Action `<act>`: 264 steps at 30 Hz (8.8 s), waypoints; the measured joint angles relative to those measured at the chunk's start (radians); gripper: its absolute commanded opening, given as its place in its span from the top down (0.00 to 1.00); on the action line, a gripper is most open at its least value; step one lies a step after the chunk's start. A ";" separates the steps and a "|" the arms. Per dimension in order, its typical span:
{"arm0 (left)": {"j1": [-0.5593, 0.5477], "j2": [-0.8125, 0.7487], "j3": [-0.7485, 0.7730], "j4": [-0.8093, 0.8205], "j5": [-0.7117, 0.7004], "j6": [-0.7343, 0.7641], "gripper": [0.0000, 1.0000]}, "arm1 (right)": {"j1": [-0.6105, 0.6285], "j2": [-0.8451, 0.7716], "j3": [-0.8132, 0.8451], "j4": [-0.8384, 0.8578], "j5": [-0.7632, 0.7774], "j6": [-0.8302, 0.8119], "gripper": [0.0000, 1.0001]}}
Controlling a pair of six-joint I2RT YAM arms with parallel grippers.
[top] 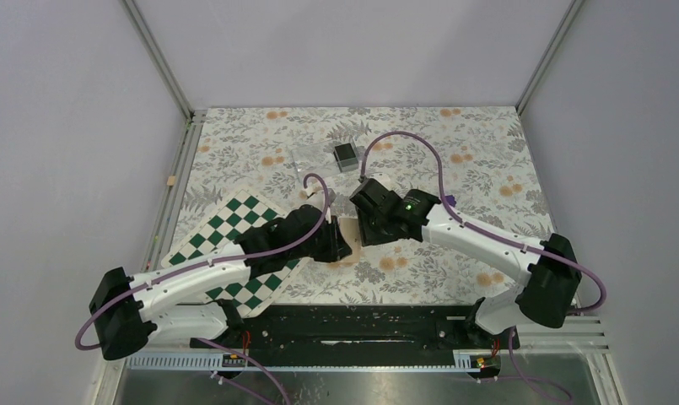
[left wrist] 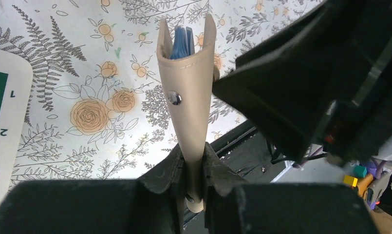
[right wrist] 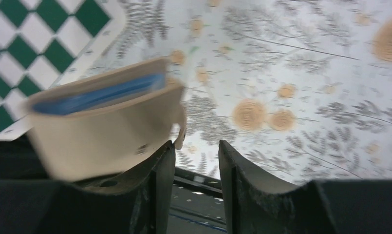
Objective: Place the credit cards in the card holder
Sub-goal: Open the card holder.
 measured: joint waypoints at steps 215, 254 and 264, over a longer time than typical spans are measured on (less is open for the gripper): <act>0.130 -0.348 -0.183 0.108 0.285 0.330 0.27 | -0.397 -0.463 -0.277 0.470 -1.110 -0.073 1.00; 0.131 -0.429 -0.151 0.236 0.530 0.375 0.16 | -0.399 -0.427 -0.288 0.474 -1.180 -0.074 1.00; 0.131 -0.422 -0.147 0.252 0.554 0.386 0.15 | -0.399 -0.423 -0.292 0.499 -1.242 -0.082 1.00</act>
